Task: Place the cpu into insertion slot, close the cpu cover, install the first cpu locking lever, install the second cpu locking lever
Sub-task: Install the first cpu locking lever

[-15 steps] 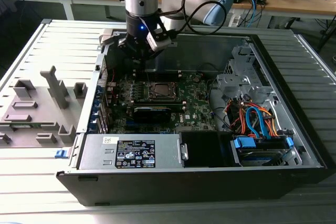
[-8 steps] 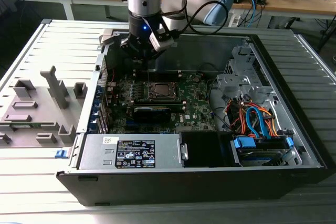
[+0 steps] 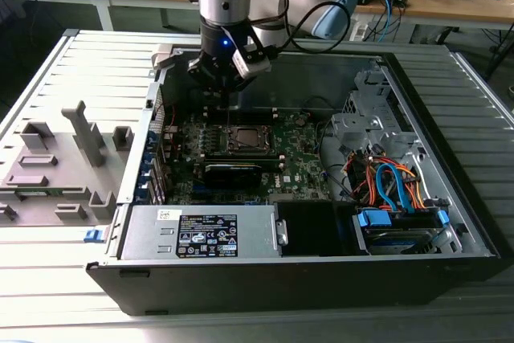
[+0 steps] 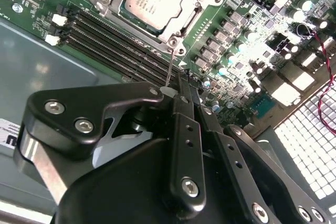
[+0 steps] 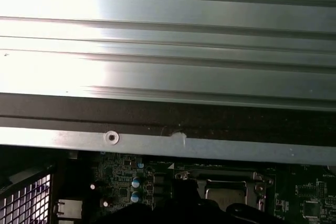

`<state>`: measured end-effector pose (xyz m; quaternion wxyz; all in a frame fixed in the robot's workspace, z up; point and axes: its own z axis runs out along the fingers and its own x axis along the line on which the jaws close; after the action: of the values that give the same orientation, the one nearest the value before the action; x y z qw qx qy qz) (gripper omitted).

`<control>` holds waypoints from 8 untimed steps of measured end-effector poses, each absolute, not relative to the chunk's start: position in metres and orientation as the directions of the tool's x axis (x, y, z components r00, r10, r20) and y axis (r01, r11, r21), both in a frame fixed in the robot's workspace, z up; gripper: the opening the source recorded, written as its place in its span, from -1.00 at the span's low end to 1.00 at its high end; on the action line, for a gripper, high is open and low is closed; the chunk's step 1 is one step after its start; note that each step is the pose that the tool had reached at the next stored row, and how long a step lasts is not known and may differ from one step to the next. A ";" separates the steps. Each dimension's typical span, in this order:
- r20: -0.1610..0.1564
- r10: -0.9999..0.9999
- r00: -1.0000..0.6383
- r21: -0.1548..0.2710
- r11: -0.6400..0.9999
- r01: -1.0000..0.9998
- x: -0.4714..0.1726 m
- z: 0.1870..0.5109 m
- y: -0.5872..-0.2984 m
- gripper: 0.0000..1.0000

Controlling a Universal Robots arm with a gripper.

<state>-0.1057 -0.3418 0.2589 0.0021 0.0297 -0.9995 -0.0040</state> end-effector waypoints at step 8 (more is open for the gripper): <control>0.004 -0.060 -0.998 0.008 0.998 -0.060 -0.098 0.259 -0.342 -0.79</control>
<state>-0.0985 -0.3418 0.2587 0.0022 0.0299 -0.9995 -0.0040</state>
